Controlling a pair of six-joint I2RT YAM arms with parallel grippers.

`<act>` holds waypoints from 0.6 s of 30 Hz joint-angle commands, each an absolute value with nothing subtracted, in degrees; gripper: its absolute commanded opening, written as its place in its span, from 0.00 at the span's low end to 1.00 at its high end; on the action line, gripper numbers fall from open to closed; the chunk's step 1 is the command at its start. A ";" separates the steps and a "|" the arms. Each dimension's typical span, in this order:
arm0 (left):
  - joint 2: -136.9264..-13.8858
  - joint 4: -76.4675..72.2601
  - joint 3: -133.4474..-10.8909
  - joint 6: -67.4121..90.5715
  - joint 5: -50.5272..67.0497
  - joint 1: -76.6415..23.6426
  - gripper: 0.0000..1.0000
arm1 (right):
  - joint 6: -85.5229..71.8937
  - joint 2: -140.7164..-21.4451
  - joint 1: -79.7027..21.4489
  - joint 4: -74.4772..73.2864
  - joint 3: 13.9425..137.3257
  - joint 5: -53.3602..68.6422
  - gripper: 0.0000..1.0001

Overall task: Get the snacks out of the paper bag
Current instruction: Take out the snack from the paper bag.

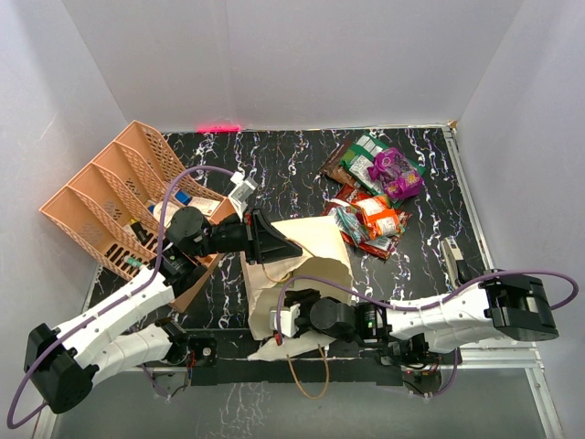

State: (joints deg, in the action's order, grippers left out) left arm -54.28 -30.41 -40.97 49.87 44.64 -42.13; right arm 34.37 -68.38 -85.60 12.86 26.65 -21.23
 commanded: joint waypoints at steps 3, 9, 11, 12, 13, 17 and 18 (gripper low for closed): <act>-52.66 -33.07 -43.07 49.19 43.56 -42.28 0.00 | 41.83 -65.31 -83.05 14.38 27.75 -14.73 0.35; -51.88 -32.74 -42.34 49.46 42.10 -42.32 0.00 | 41.64 -65.36 -81.30 8.17 28.46 -20.87 0.36; -51.31 -30.66 -42.66 48.63 41.61 -42.28 0.00 | 39.78 -62.48 -81.30 7.54 27.02 -20.27 0.36; -51.01 -30.19 -42.66 48.49 41.48 -42.28 0.00 | 39.32 -61.31 -81.30 7.17 26.65 -19.10 0.36; -50.79 -29.91 -42.64 48.49 41.29 -42.28 0.00 | 39.10 -60.75 -81.30 6.18 26.90 -17.65 0.36; -50.36 -29.89 -42.19 49.62 41.01 -42.29 0.00 | 38.22 -64.15 -82.09 4.56 31.33 -13.90 0.36; -50.30 -30.53 -41.94 50.18 40.83 -42.28 0.00 | 38.48 -65.98 -82.39 5.28 32.27 -13.97 0.37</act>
State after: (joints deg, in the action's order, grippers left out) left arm -51.86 -29.02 -41.60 49.54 41.95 -42.13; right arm 39.64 -62.43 -81.43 4.64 27.27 -16.93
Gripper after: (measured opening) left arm 0.007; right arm 0.362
